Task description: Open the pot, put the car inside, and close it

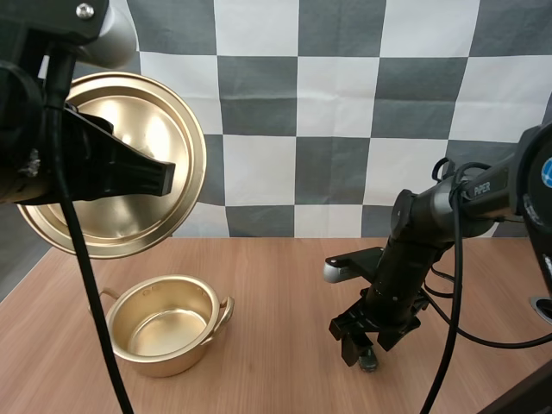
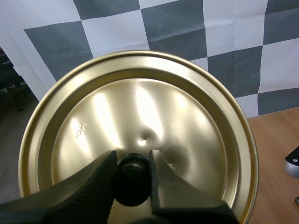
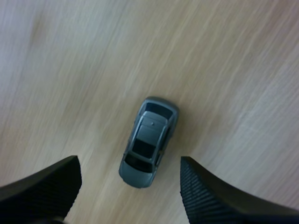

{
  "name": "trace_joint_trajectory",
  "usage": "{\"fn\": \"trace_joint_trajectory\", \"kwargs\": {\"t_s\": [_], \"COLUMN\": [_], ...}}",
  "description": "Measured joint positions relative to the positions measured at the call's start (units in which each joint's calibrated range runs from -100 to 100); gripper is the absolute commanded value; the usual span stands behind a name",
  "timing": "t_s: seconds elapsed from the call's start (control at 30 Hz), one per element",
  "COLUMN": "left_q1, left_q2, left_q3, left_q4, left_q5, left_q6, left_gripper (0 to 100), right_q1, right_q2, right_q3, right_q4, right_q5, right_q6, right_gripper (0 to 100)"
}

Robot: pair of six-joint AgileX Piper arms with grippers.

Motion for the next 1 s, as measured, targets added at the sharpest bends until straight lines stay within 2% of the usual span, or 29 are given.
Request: {"fn": "trace_joint_trajectory", "kwargs": {"t_s": [0.13, 0.17, 0.23, 0.5, 0.97, 1.0], "left_q1": [0.0, 0.0, 0.0, 0.0, 0.0, 0.0], "left_q2": [0.0, 0.0, 0.0, 0.0, 0.0, 0.0], "left_q3": [0.0, 0.0, 0.0, 0.0, 0.0, 0.0], "left_q4": [0.0, 0.0, 0.0, 0.0, 0.0, 0.0], "left_q5": [0.0, 0.0, 0.0, 0.0, 0.0, 0.0], "left_q6": [0.0, 0.0, 0.0, 0.0, 0.0, 0.0], "left_gripper": [0, 0, 0, 0, 0, 0], "right_q1": [0.0, 0.0, 0.0, 0.0, 0.0, 0.0], "right_q2": [0.0, 0.0, 0.0, 2.0, 2.6, 2.6], "right_q3": [0.0, 0.0, 0.0, 0.0, 0.0, 0.0], "right_q4": [0.0, 0.0, 0.0, 0.6, 1.2, 1.2], "right_q5": [-1.3, -1.9, -2.7, -4.1, -4.7, -4.9], "right_q6": [-0.5, -0.8, -1.1, -1.2, -1.0, -0.8], "right_gripper": [99, 94, 78, 0, 0, 8]}}
